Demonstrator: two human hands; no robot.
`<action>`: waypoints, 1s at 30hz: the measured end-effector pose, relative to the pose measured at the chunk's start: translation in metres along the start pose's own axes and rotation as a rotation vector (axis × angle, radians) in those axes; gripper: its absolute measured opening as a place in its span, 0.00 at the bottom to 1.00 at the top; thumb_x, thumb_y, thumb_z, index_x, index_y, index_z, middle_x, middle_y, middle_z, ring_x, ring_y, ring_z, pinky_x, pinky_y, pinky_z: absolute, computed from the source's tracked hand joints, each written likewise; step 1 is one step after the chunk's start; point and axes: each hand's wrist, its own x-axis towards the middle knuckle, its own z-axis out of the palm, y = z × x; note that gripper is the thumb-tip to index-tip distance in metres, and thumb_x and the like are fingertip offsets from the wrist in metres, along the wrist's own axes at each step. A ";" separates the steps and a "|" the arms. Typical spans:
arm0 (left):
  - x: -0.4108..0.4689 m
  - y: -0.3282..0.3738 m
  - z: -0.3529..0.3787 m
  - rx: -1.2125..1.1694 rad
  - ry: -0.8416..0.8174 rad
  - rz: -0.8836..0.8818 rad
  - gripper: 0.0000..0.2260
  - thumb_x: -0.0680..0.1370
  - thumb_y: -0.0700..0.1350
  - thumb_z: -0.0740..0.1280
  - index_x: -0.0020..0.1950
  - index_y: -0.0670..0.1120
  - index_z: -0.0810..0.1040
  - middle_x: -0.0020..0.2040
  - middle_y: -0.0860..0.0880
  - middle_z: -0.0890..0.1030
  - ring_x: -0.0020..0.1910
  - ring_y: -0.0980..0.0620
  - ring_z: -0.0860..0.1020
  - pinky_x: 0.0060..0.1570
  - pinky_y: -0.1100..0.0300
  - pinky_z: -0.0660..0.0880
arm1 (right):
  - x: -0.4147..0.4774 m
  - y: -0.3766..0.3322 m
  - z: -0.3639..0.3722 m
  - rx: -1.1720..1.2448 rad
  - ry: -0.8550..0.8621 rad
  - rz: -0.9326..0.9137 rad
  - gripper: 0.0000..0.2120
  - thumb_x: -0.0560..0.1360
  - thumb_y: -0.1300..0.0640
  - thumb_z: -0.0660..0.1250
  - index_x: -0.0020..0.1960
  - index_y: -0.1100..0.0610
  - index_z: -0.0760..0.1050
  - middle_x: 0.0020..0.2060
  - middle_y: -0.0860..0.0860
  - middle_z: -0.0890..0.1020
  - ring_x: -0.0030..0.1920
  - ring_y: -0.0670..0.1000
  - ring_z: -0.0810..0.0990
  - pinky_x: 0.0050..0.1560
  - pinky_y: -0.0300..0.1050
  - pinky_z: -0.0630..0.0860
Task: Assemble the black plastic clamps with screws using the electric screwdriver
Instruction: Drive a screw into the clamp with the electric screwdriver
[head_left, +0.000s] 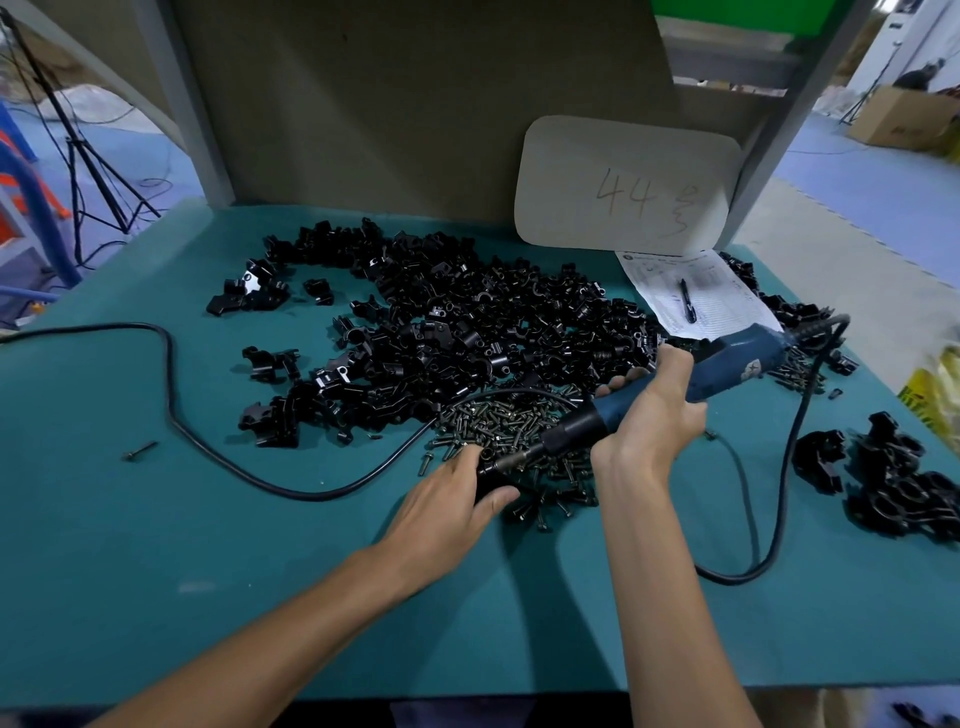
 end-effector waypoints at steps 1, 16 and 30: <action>0.000 0.000 0.000 0.006 -0.001 0.004 0.15 0.81 0.63 0.57 0.48 0.55 0.59 0.39 0.56 0.69 0.34 0.58 0.68 0.29 0.64 0.61 | 0.000 0.000 -0.001 0.003 0.003 0.006 0.12 0.74 0.57 0.71 0.52 0.55 0.69 0.26 0.48 0.75 0.26 0.50 0.74 0.29 0.44 0.74; -0.003 -0.009 -0.004 -0.330 -0.117 -0.005 0.14 0.76 0.71 0.62 0.54 0.65 0.68 0.48 0.72 0.76 0.46 0.71 0.76 0.38 0.71 0.73 | 0.023 -0.027 -0.018 0.166 -0.264 0.147 0.17 0.73 0.46 0.77 0.48 0.55 0.72 0.35 0.49 0.78 0.33 0.48 0.77 0.36 0.44 0.79; 0.016 -0.013 -0.021 -0.770 -0.069 -0.243 0.43 0.63 0.74 0.74 0.72 0.52 0.72 0.65 0.49 0.80 0.64 0.47 0.78 0.65 0.42 0.75 | 0.068 -0.048 -0.114 -1.789 -0.440 -0.162 0.23 0.73 0.47 0.78 0.57 0.60 0.73 0.50 0.58 0.81 0.50 0.61 0.78 0.52 0.57 0.77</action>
